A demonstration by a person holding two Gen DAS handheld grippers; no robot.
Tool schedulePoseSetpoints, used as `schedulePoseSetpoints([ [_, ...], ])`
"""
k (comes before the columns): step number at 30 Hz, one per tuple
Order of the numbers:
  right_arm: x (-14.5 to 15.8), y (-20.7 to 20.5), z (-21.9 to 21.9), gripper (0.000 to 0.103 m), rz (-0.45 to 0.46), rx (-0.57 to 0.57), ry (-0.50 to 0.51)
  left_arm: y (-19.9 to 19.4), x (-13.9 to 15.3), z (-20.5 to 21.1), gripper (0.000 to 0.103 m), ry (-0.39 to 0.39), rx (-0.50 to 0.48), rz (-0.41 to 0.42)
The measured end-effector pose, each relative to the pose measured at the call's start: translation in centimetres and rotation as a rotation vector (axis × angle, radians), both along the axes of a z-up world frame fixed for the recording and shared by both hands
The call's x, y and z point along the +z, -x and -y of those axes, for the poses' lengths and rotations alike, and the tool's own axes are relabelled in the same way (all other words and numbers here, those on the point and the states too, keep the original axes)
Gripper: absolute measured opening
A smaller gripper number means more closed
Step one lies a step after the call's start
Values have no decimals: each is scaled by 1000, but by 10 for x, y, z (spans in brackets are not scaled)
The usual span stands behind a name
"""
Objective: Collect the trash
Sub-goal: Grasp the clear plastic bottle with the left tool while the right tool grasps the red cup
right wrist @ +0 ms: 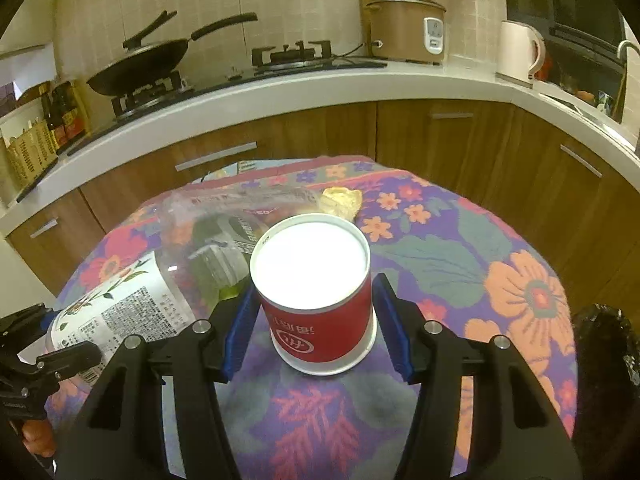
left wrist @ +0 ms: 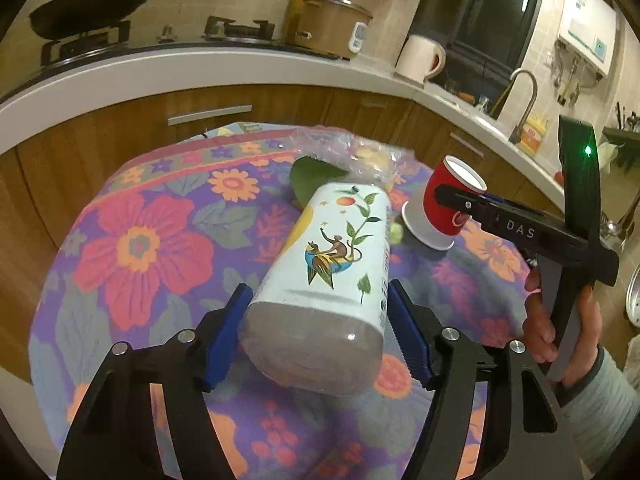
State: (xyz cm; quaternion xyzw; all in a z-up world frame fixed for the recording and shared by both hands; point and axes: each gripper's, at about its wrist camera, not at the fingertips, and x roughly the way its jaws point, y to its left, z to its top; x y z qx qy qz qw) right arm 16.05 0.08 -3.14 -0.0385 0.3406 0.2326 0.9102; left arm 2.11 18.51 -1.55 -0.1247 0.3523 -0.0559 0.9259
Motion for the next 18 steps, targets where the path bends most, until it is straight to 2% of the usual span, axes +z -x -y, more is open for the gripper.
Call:
schedulePoseSetpoints([
  [10,24,52,62,53,57,-51,-71,47,8,27,61,40,12,88],
  [14,27,68,90,53,65,-89,-102,60,13,39,60,71,-7,129],
  [18,26,81,117,53,66,-128,-111,68,20,53,60,70,-22,156],
])
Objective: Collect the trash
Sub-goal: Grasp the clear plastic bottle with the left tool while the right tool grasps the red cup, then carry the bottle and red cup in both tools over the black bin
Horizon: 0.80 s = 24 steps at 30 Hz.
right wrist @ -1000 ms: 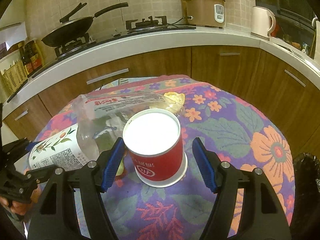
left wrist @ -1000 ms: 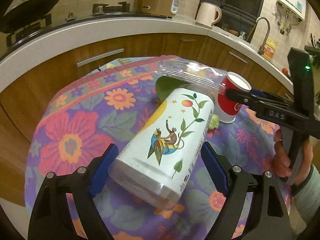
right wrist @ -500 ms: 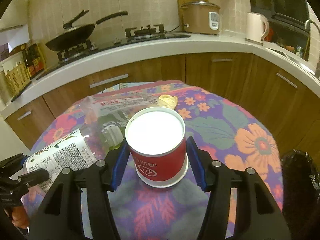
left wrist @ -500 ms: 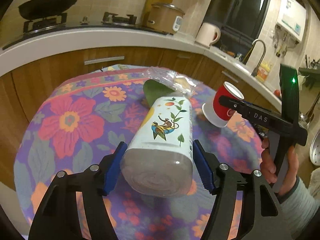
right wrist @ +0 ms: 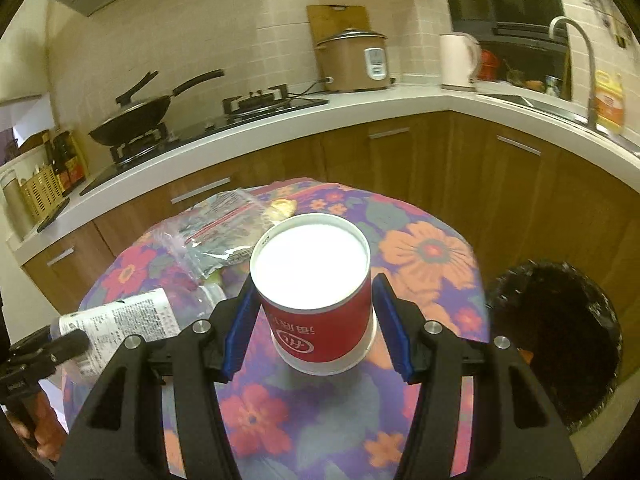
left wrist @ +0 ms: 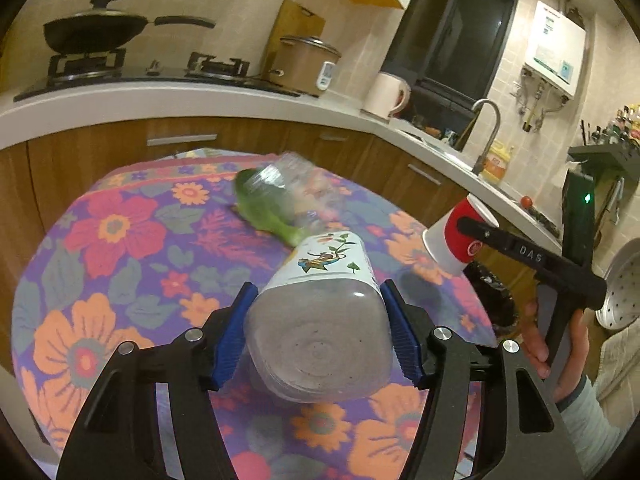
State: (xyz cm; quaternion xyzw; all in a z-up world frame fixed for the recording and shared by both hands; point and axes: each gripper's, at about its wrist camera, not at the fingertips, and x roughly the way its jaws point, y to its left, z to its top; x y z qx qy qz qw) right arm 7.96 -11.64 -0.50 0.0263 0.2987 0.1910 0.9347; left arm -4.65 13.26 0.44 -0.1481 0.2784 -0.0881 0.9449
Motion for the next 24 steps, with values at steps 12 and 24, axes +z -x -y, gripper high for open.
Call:
schedulePoseSetpoints([
  [12,17,19,49,53,65,-83,-12,-2,28,38,60,1,-105,89],
  [24,29,19,127,53,97,-213,-75,-55,72,121,59,-57,-272,157],
])
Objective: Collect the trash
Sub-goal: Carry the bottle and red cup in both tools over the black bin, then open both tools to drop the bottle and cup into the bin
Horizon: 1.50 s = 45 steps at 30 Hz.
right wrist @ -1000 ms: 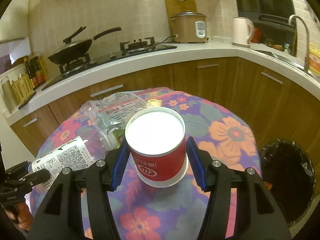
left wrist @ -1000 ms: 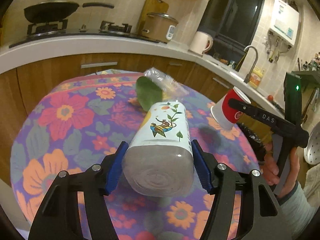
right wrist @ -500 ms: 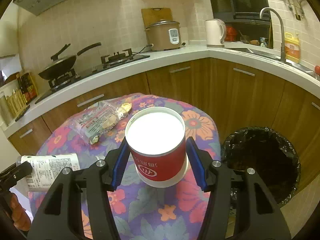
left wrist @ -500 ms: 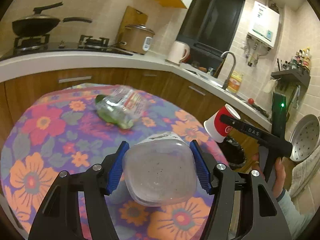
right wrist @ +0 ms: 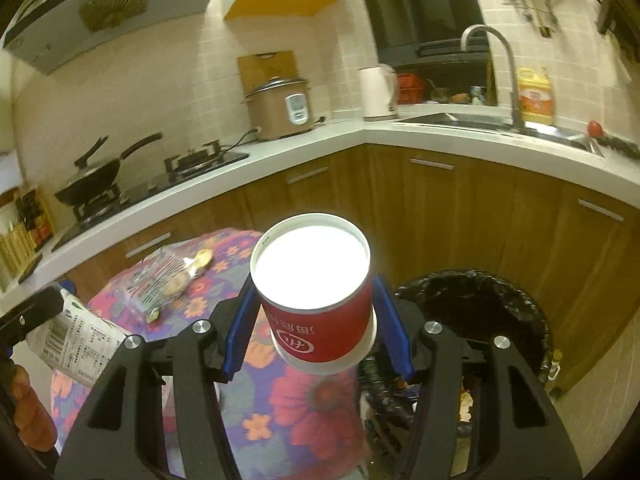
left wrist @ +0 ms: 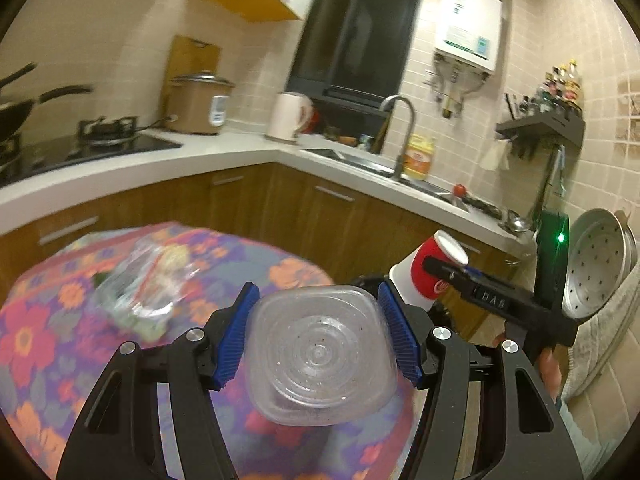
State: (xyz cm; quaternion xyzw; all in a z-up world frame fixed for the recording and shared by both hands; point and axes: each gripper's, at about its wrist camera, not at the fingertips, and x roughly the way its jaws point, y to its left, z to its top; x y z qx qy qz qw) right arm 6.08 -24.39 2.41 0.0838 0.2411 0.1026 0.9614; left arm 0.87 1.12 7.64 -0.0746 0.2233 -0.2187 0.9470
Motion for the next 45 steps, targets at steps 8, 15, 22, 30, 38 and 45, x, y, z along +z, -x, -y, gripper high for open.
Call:
schedulePoseSetpoints([
  [8,-11,-15,67,53,-20,-111,-43,-57,16,78,59,-28,-122,1],
  [15,-43,-37,114,53,-101,-202,-39,-112,1,147,59,-49,-178,-46],
  [22,-102,-64,138,53,-270,-247,-55,-163,-53,197,59,-23,-197,-190],
  [30,-145,-87,138,55,-425,-228,-41,-187,-100,238,60,-104,-219,-305],
  [38,-138,-71,141,65,-397,-213,-36,-187,-107,230,61,-88,-228,-348],
  [45,-119,-57,146,65,-365,-220,-76,-175,-95,216,70,-68,-213,-328],
])
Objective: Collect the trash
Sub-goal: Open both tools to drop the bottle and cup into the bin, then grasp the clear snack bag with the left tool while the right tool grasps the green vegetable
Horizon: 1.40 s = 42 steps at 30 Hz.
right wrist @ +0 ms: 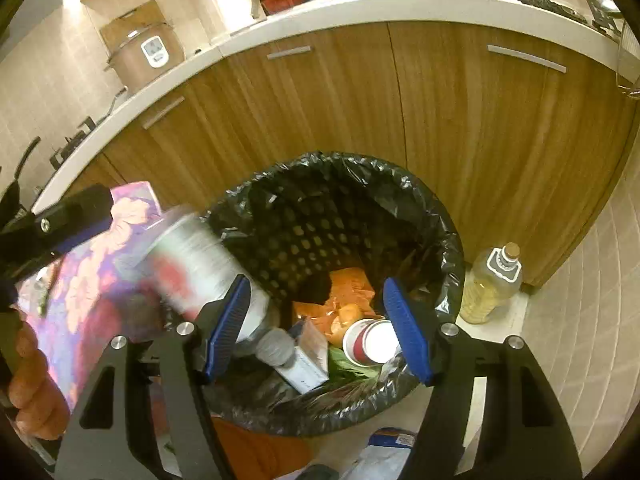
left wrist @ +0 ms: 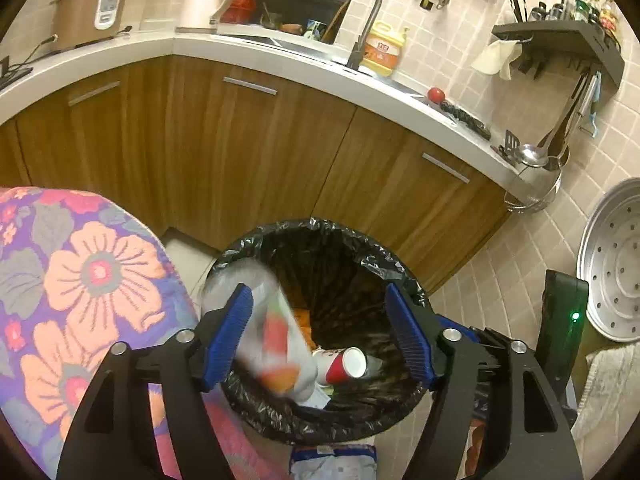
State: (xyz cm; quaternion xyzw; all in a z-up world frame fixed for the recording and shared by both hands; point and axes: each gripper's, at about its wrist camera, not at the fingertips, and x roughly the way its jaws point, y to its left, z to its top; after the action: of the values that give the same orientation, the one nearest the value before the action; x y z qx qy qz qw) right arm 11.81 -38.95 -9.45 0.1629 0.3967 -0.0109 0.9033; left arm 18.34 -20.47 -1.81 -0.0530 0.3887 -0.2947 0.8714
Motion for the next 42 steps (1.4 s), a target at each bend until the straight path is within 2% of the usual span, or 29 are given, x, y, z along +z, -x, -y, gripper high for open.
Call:
schedulePoseSetpoints([
  [6,24,10,-16,65,50,22,14,13,11,-29,72,49,28,0],
  [13,56,20,-60,65,128,91,49,45,32,-83,75,96,97,60],
  [15,66,21,-78,65,156,123,68,56,37,-103,80,98,137,89],
  [23,91,13,-155,65,222,255,82,88,56,-193,83,90,302,163],
  [31,99,-14,-236,65,225,372,63,107,69,-294,85,30,500,226],
  [35,99,-35,-278,65,210,407,61,100,67,-343,86,-19,589,212],
  [38,97,-48,-314,65,208,446,84,84,59,-363,87,-65,632,154],
  [42,89,-61,-349,65,219,467,119,56,42,-376,87,-39,585,90],
])
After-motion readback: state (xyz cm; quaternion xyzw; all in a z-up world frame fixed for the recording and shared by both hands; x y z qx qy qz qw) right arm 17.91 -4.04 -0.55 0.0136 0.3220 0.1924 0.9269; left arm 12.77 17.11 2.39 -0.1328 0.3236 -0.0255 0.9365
